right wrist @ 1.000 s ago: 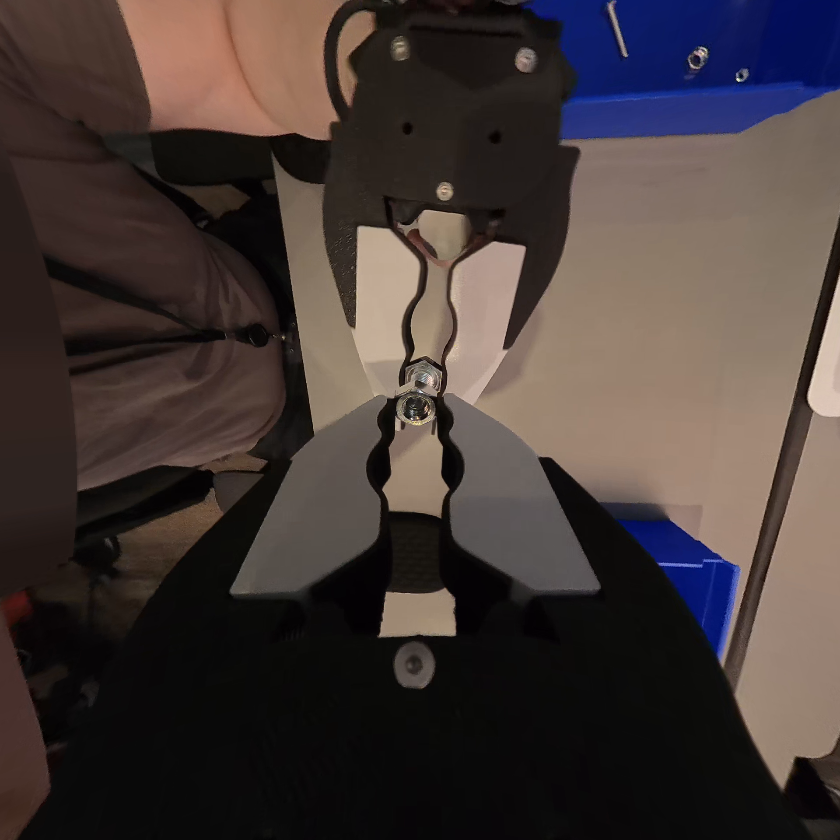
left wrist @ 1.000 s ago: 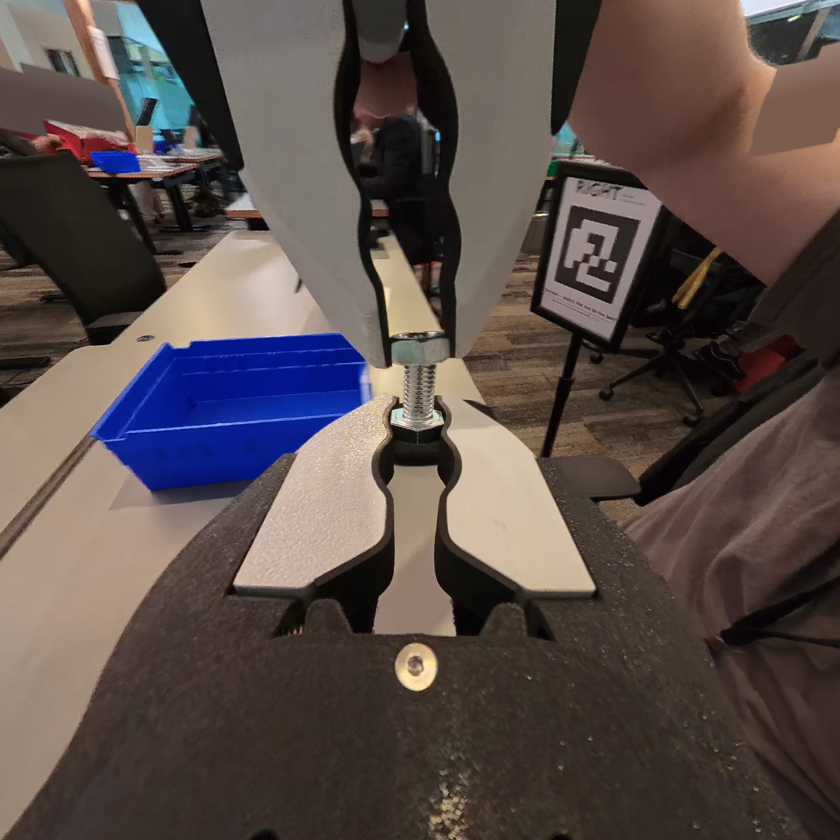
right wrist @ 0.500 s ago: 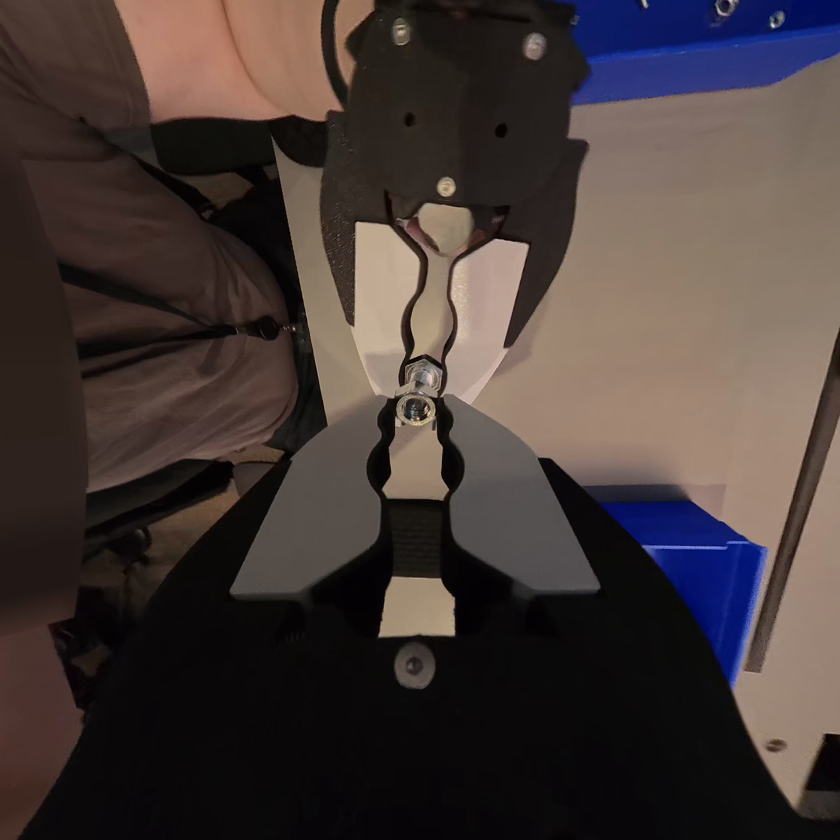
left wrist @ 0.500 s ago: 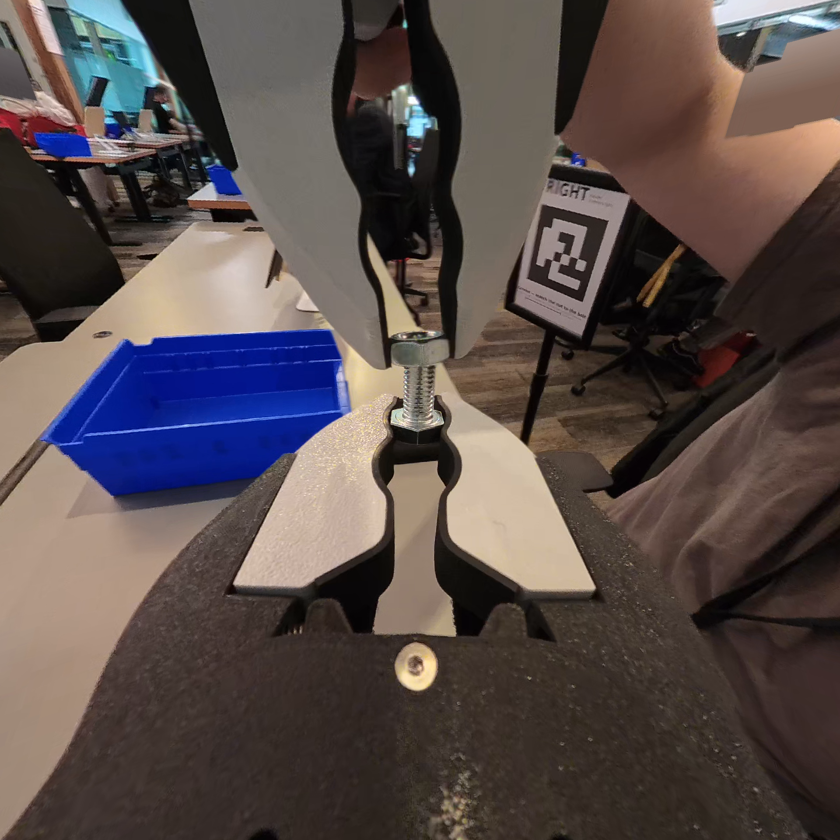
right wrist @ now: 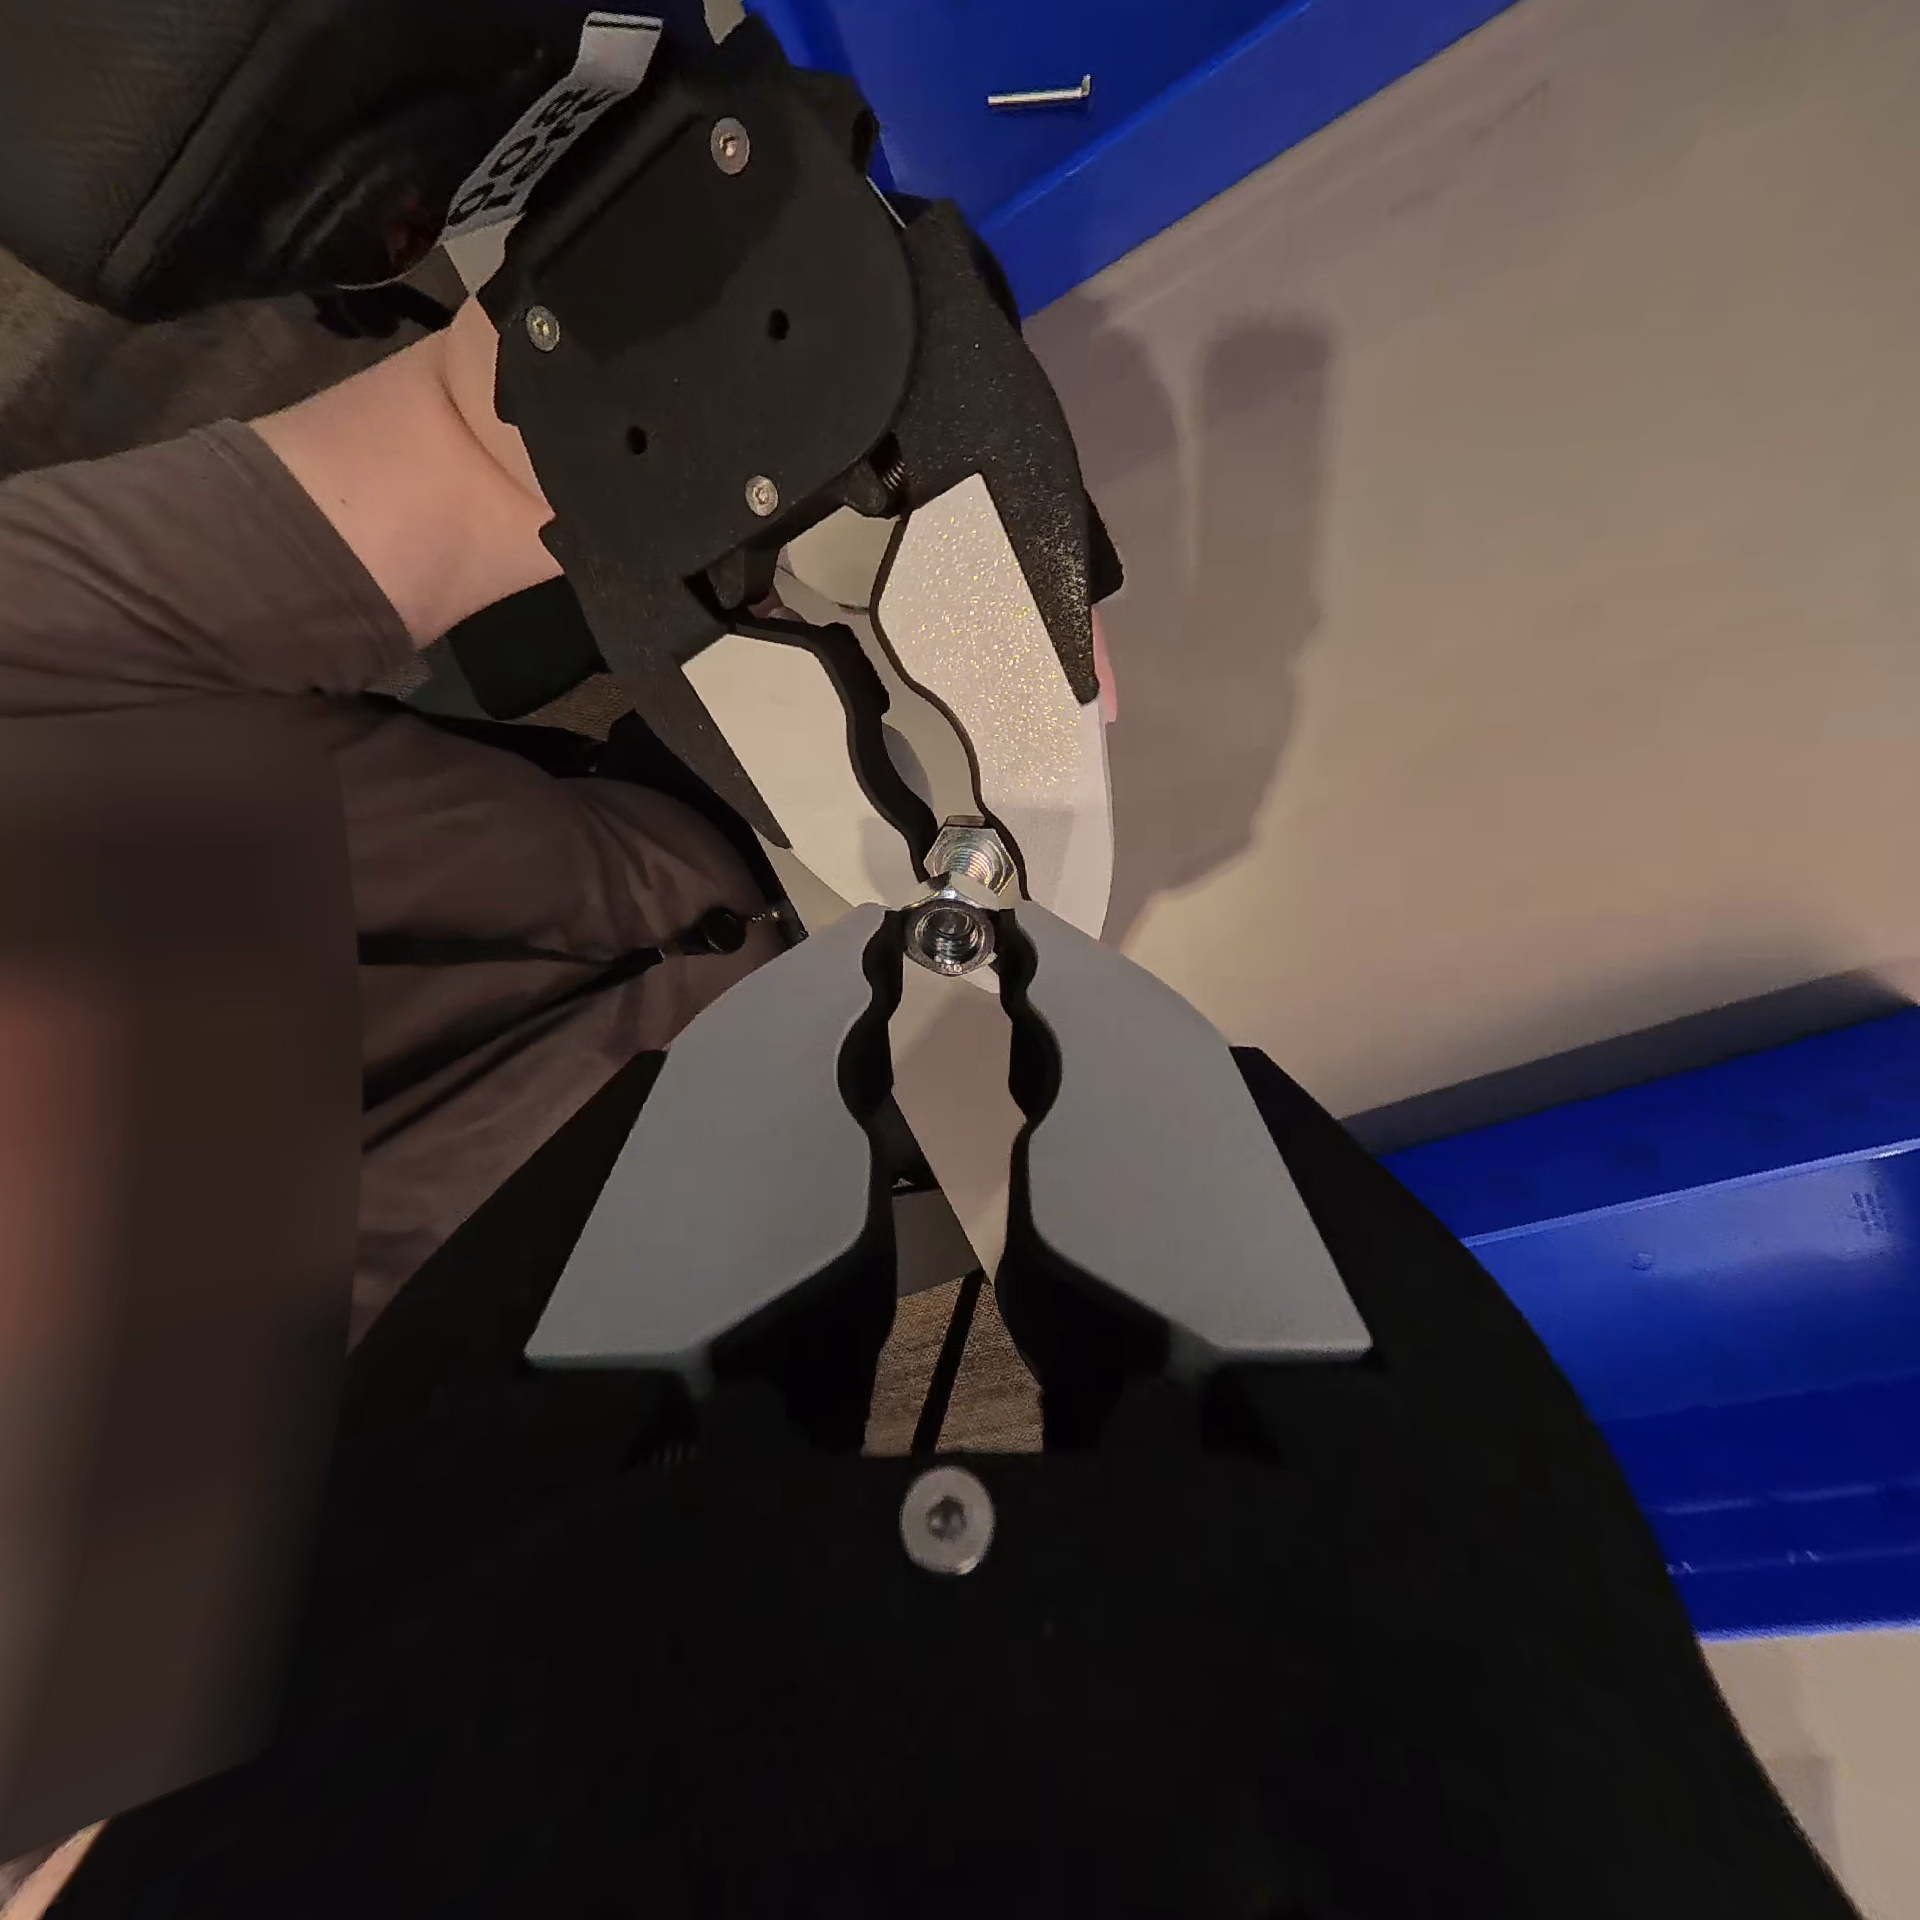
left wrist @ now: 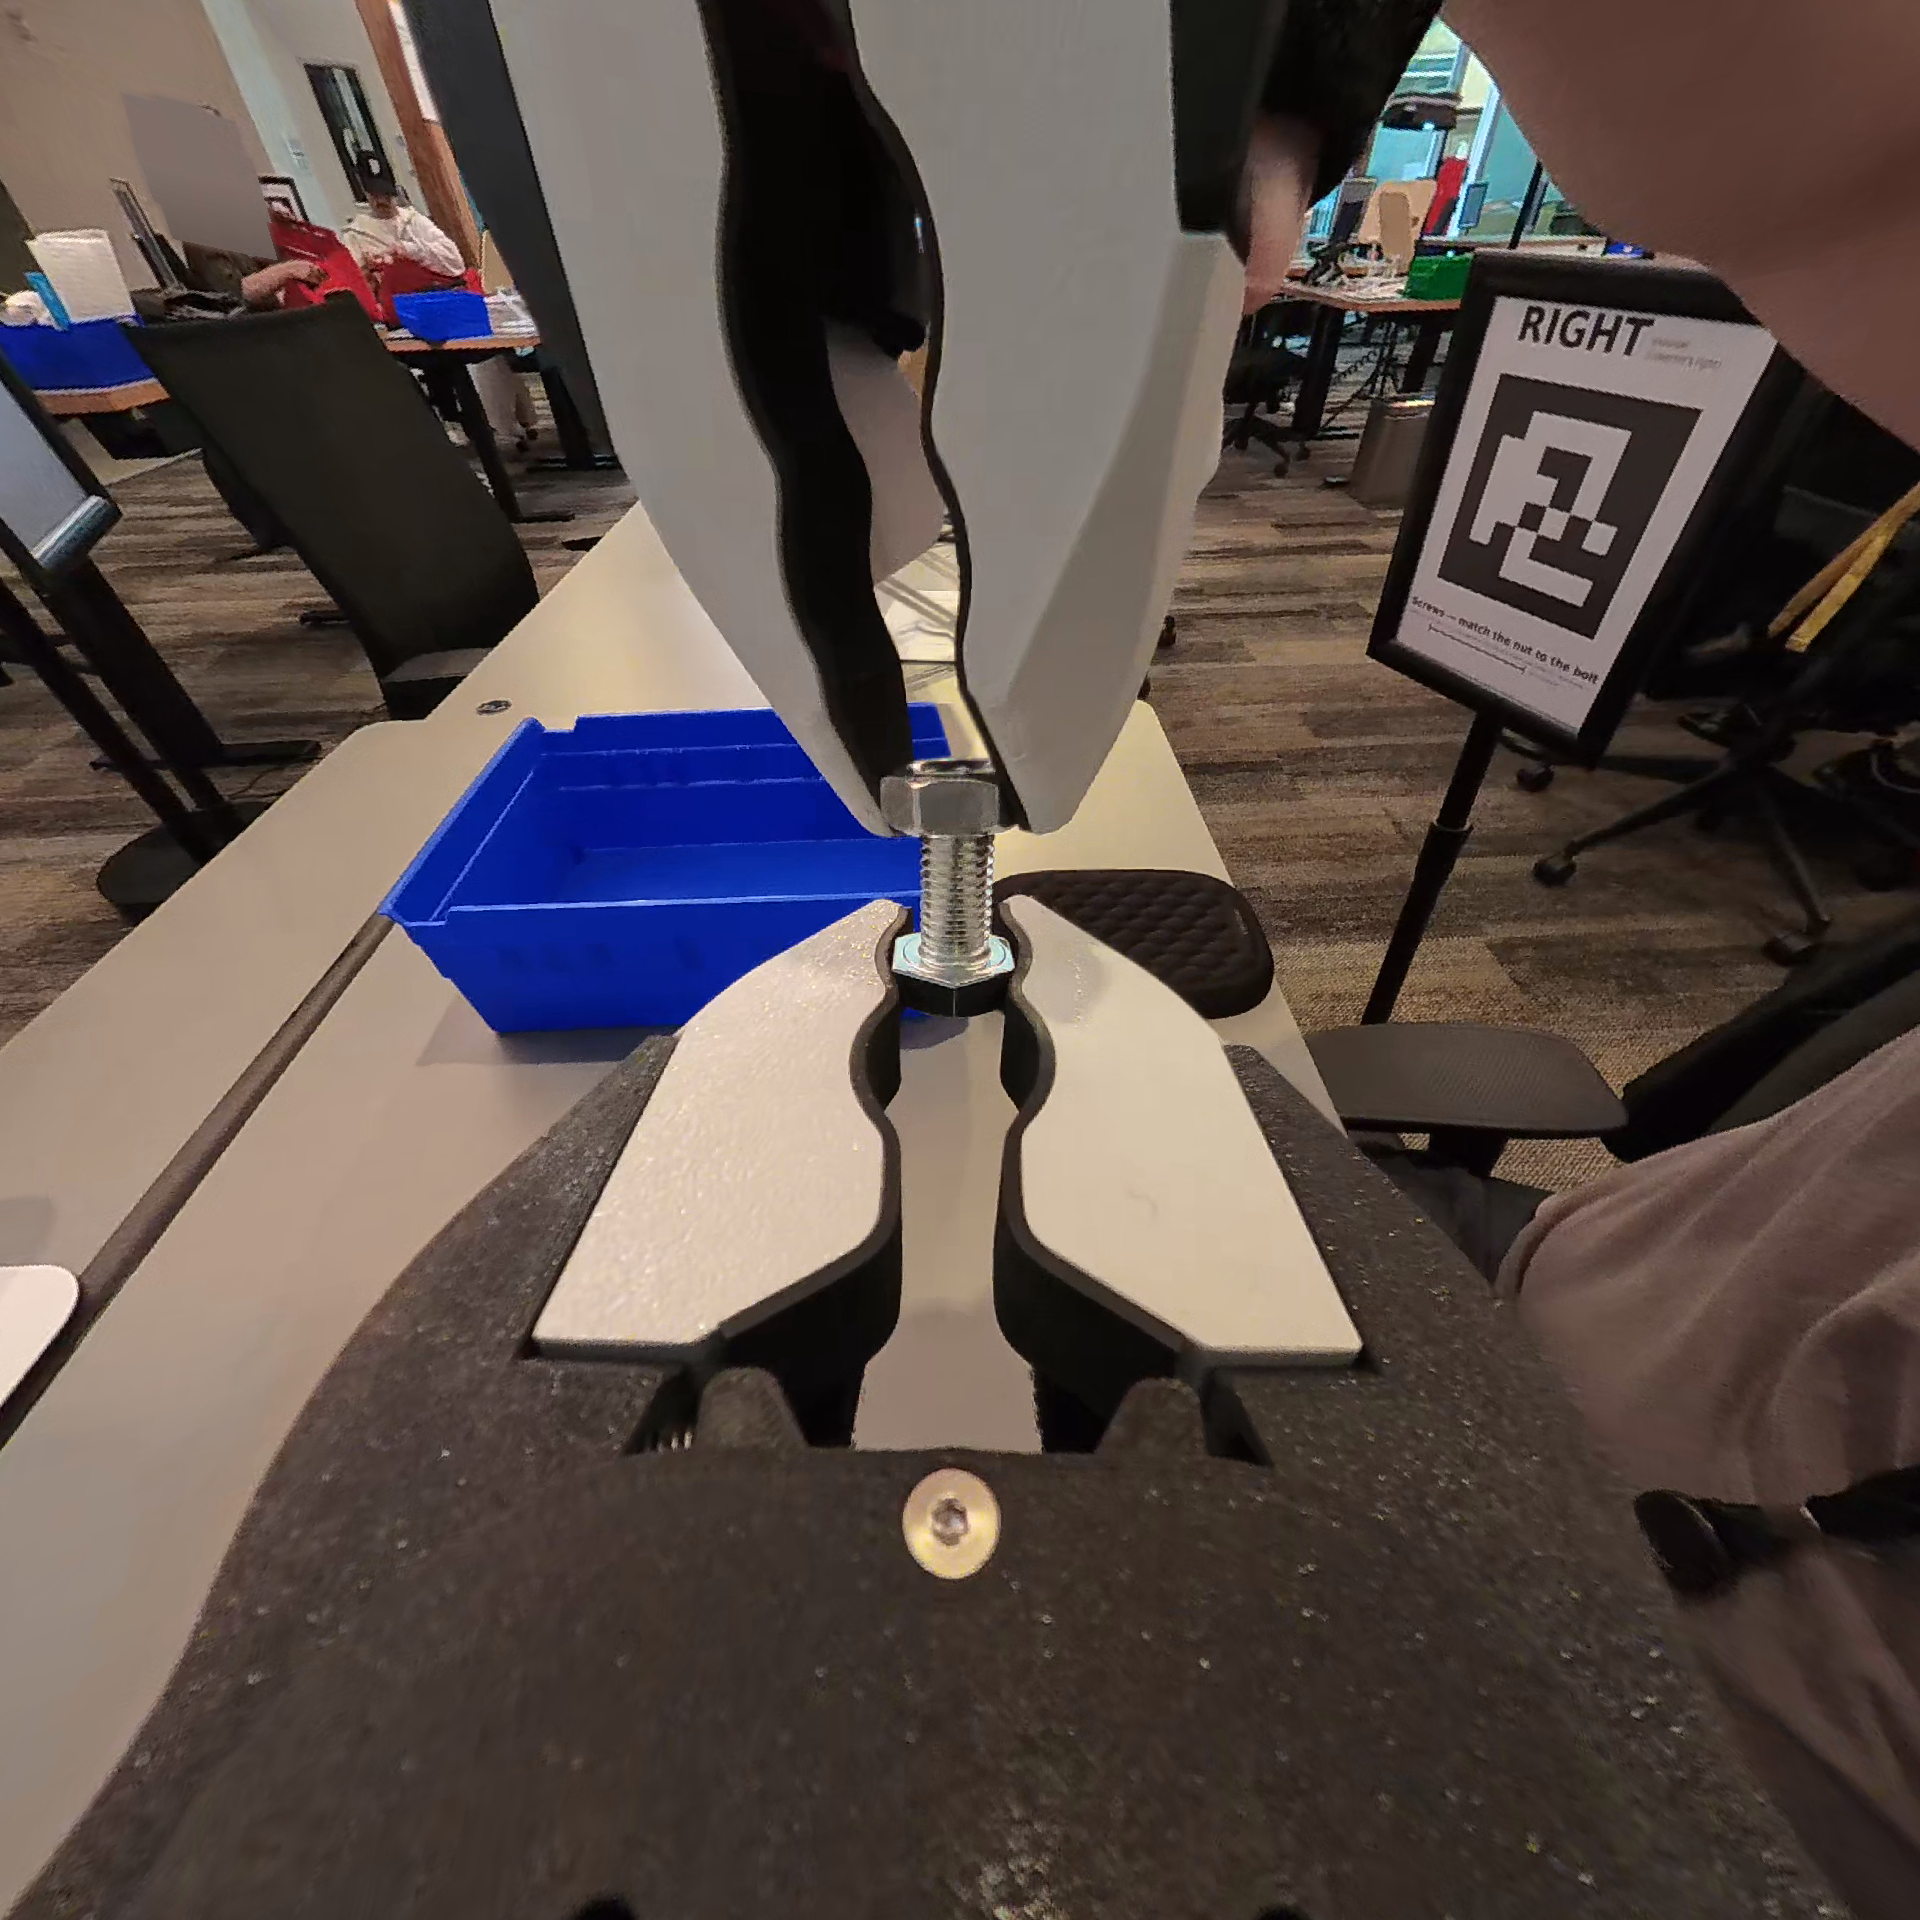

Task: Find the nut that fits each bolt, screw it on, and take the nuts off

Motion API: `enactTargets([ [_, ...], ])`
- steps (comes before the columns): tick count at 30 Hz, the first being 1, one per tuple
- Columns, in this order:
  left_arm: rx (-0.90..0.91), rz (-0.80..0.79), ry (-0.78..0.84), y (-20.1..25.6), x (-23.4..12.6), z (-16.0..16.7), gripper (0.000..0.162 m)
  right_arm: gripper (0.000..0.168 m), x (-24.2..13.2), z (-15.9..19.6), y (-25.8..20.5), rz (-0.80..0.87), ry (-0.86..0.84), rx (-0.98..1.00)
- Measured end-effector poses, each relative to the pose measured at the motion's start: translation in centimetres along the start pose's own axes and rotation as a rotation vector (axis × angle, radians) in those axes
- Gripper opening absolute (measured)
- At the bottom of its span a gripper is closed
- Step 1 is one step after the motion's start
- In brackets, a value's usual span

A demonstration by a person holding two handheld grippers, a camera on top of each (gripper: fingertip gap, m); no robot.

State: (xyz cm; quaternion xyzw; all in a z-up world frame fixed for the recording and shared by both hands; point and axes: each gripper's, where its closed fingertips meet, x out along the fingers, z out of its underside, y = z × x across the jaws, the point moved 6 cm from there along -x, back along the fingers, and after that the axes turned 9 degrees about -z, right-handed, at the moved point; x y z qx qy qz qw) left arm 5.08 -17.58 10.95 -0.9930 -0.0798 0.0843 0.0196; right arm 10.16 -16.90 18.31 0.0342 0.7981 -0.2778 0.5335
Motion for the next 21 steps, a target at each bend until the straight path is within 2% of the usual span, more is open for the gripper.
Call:
enactTargets([
  [17, -0.017, 0.005, 0.068, -0.1, -0.8, -0.8, 0.014, 0.023, 0.0, -0.8, -0.6, 0.023, 0.009, -0.117],
  [21, -0.024, 0.022, 0.102, 0.0, -1.1, -1.1, 0.014, 0.035, -0.5, -1.3, -0.9, 0.038, 0.069, -0.171],
])
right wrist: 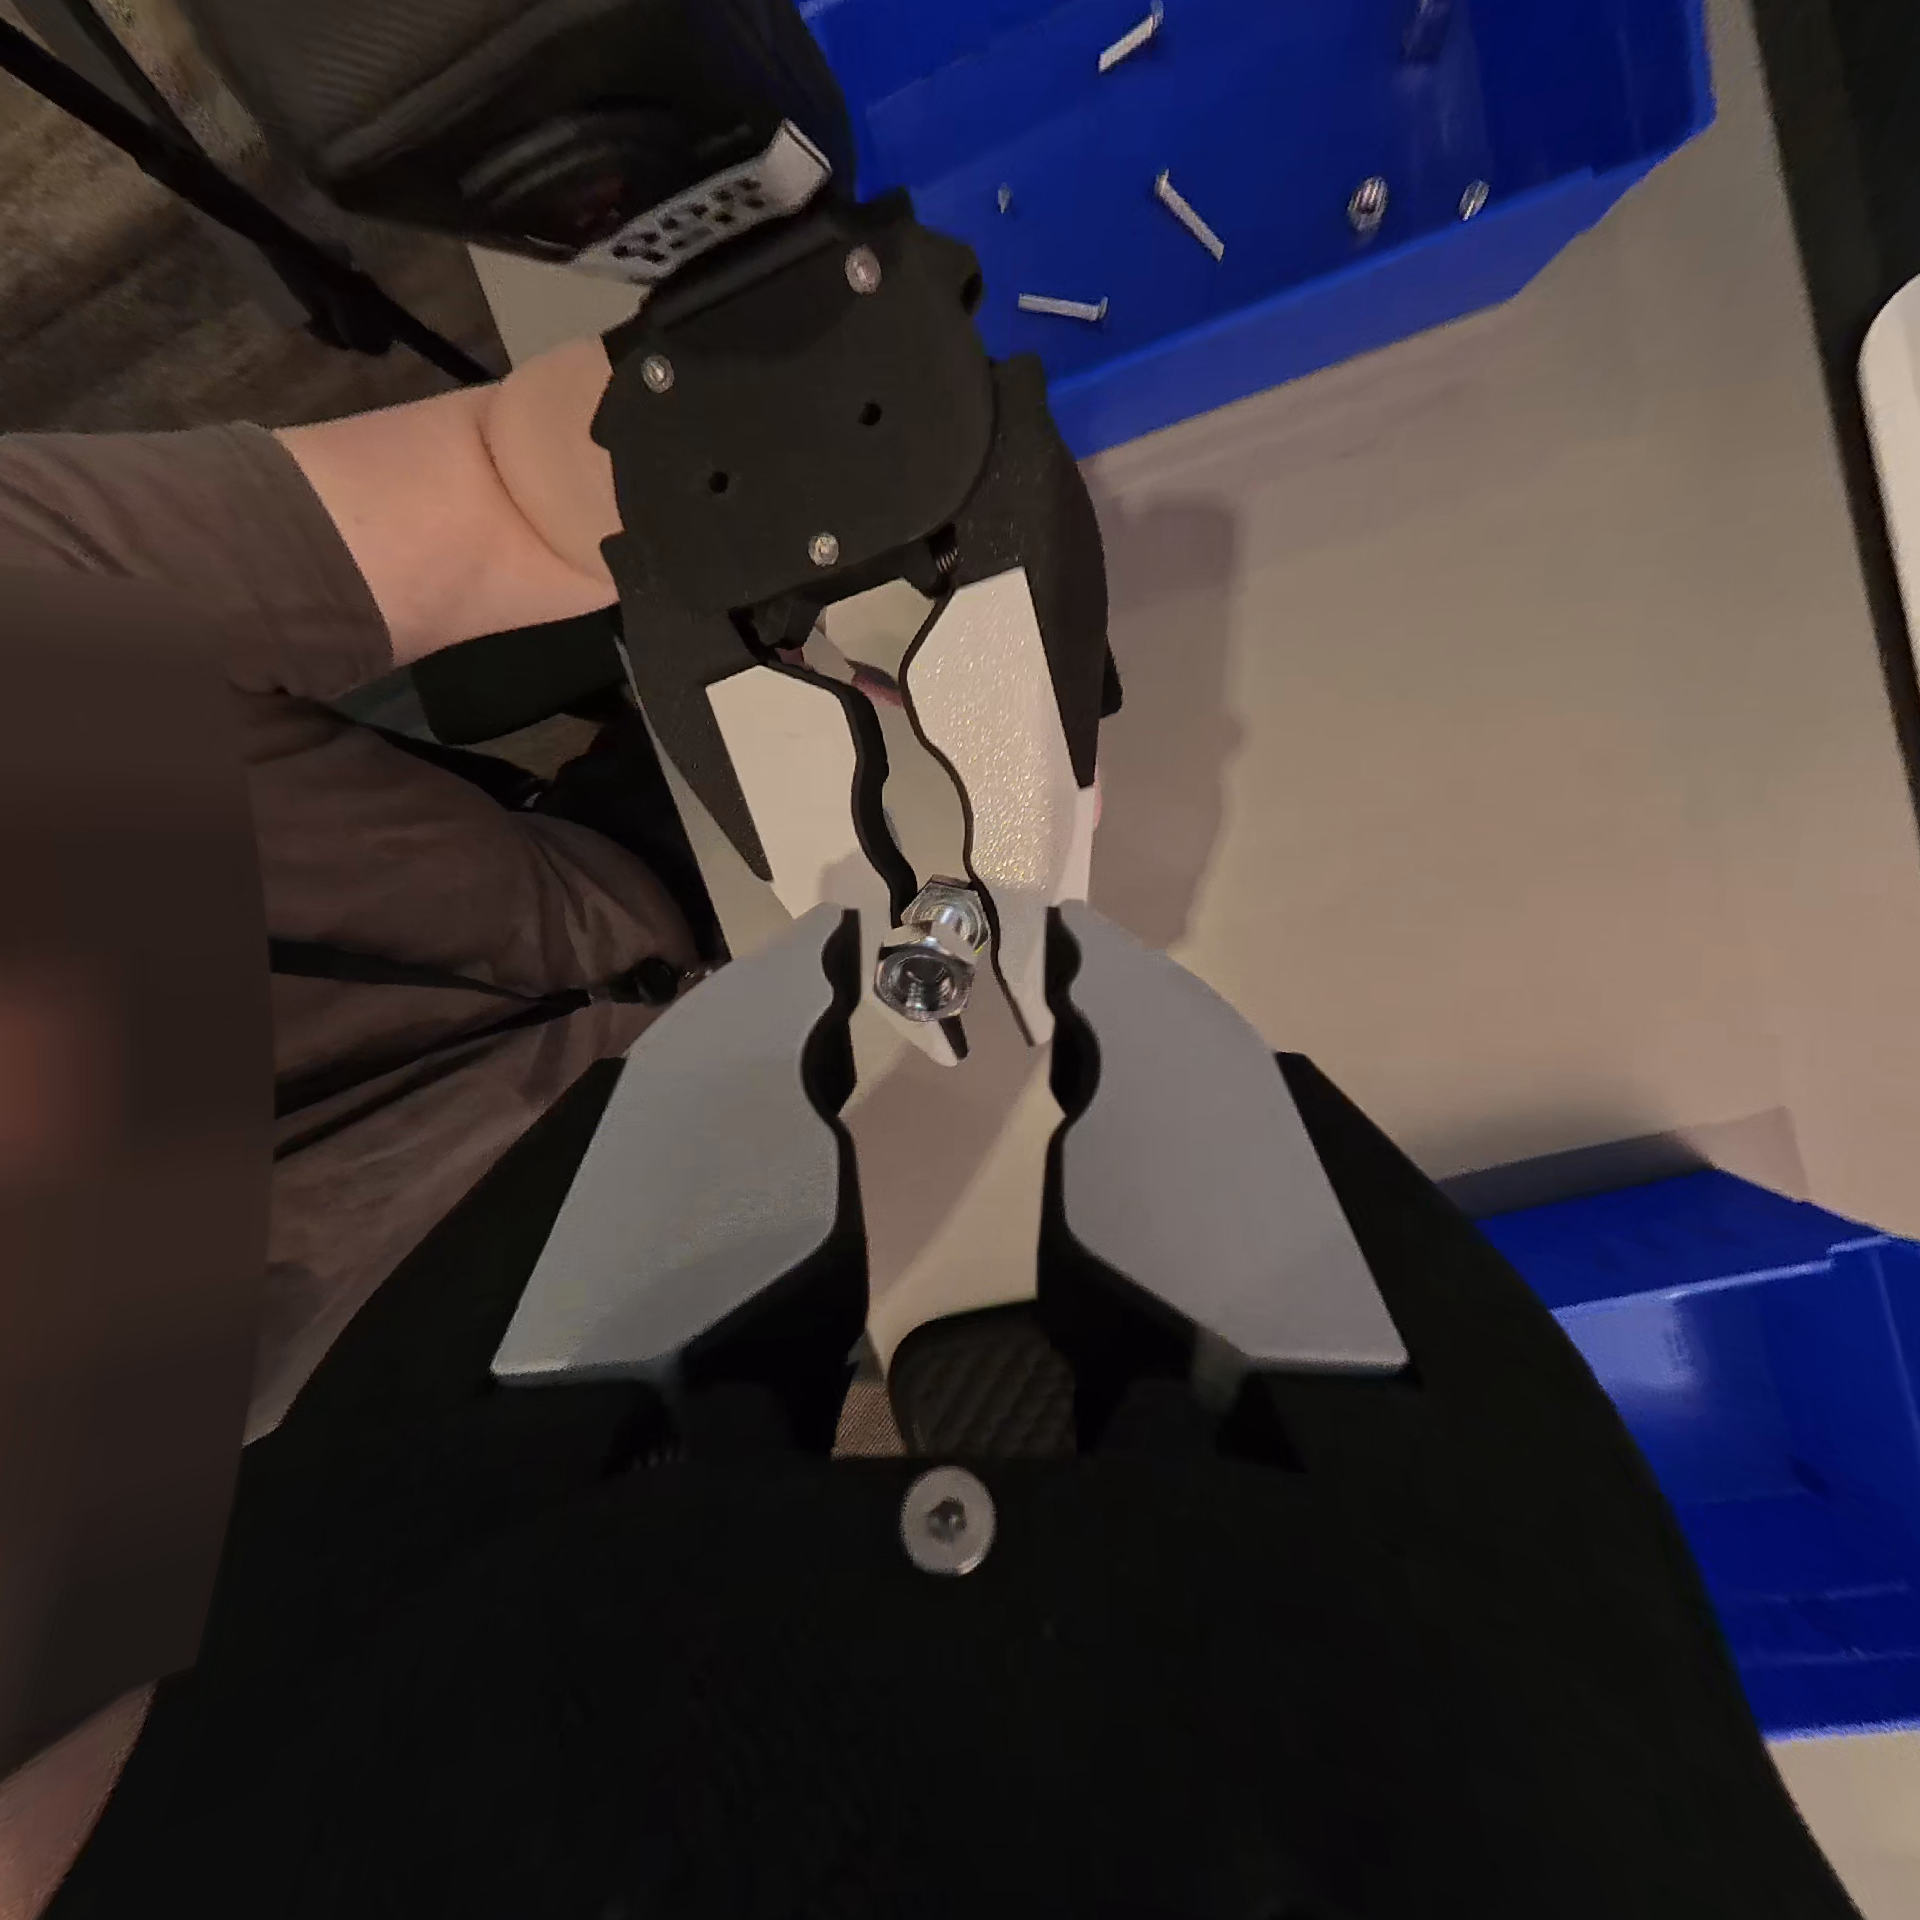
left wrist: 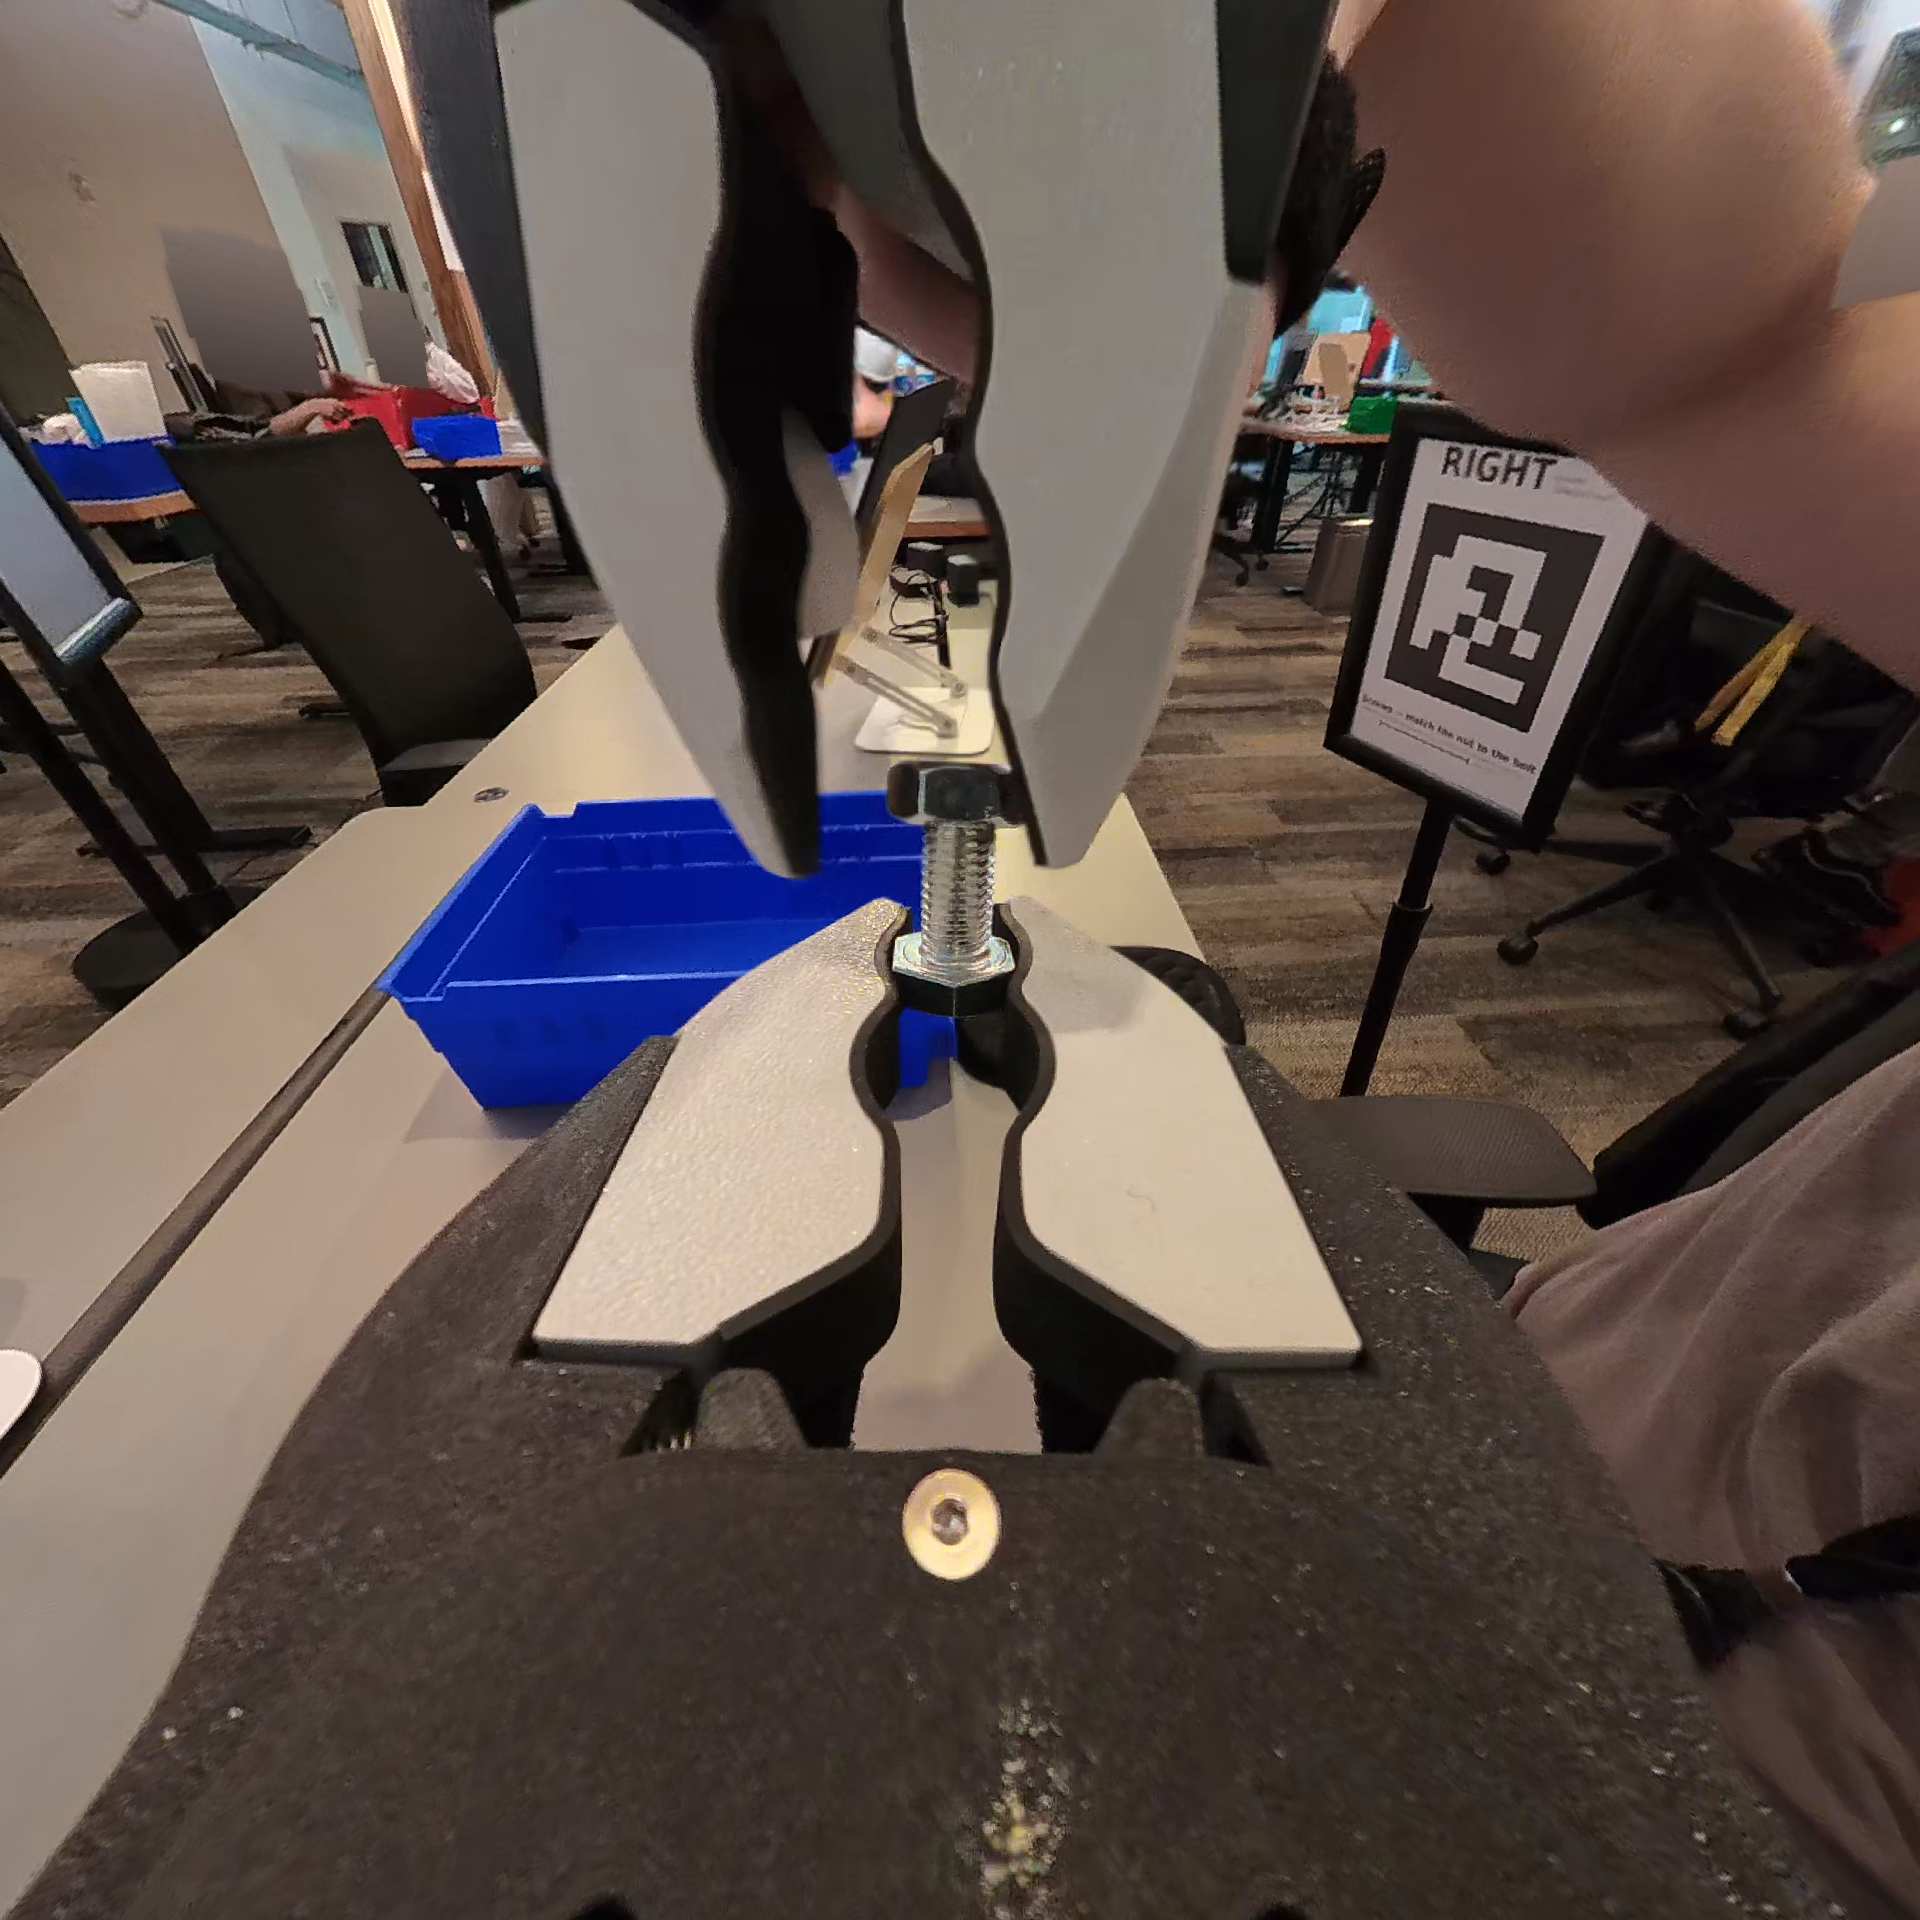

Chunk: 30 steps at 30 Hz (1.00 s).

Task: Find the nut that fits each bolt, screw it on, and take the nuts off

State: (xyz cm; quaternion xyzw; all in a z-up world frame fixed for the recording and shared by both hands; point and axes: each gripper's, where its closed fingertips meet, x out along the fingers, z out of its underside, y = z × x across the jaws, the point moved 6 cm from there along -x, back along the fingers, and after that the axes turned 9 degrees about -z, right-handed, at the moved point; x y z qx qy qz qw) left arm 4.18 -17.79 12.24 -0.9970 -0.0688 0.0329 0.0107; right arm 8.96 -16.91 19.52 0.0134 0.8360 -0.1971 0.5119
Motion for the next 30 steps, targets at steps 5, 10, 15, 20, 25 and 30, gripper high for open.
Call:
enactTargets([
  [5, -0.033, 0.047, 0.053, 0.3, -0.4, -0.6, 0.014, 0.041, -1.6, -0.5, -0.8, 0.019, 0.182, -0.146],
  [10, -0.082, 0.124, 0.107, 0.7, -0.8, -1.1, 0.014, 0.049, -3.8, 0.6, -1.6, 0.040, 0.446, -0.390],
  [15, -0.127, 0.201, 0.150, 1.2, -1.1, -1.6, 0.014, 0.040, -3.3, 3.3, -1.3, 0.025, 0.839, -0.614],
  [20, -0.126, 0.216, 0.146, 1.6, -0.8, -1.5, 0.014, 0.034, -1.0, 4.9, -0.3, -0.165, 1.092, -0.642],
  [25, -0.130, 0.234, 0.141, 1.7, -0.7, -1.3, 0.014, 0.032, 0.3, 4.7, -0.3, -0.193, 1.129, -0.680],
  [30, -0.135, 0.245, 0.143, 1.8, -0.6, -1.3, 0.014, 0.031, 0.6, 4.5, -0.7, -0.212, 1.135, -0.717],
])
